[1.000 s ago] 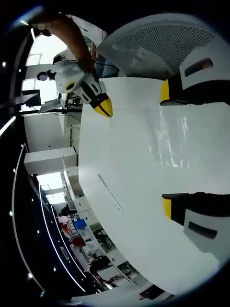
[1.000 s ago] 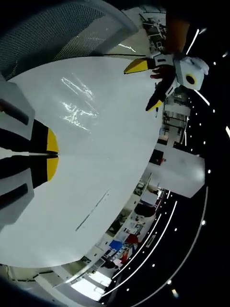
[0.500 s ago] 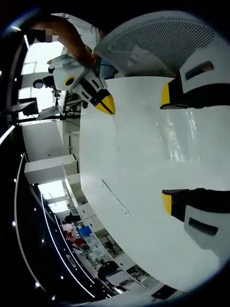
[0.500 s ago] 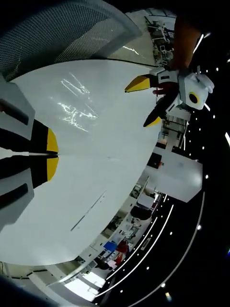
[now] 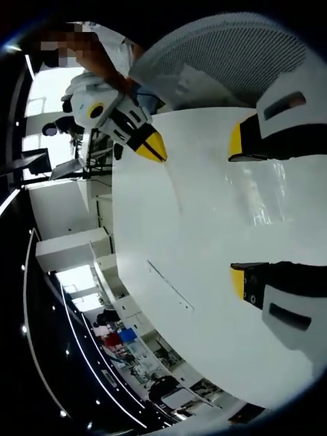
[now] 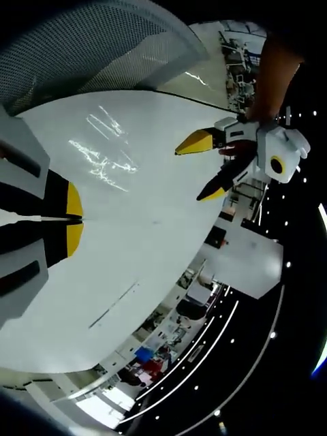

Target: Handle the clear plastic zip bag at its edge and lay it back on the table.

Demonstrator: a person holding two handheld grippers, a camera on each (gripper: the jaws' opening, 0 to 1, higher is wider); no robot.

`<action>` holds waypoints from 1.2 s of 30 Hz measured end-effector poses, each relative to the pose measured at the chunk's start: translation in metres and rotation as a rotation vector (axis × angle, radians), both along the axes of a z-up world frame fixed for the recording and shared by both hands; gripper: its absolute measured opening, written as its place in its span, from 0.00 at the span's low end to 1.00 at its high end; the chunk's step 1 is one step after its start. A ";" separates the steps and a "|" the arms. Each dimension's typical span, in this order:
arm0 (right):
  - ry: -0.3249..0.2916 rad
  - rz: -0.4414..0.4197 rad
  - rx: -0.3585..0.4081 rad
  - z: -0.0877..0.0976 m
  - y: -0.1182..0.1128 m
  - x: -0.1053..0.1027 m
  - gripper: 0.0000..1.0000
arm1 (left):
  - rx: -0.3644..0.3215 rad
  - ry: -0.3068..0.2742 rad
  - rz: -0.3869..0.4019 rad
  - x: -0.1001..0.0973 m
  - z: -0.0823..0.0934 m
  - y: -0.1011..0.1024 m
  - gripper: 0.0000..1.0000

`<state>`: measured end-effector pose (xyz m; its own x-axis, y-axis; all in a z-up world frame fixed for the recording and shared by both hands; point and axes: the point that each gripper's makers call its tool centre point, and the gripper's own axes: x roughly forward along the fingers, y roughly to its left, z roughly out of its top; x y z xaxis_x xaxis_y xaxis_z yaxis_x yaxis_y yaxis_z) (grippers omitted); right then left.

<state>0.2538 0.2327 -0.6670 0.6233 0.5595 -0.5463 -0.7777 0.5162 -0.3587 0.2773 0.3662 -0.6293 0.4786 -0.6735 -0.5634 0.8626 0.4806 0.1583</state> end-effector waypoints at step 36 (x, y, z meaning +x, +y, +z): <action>-0.057 0.144 -0.081 -0.001 0.017 -0.016 0.00 | 0.130 -0.052 -0.168 0.012 -0.011 -0.019 0.37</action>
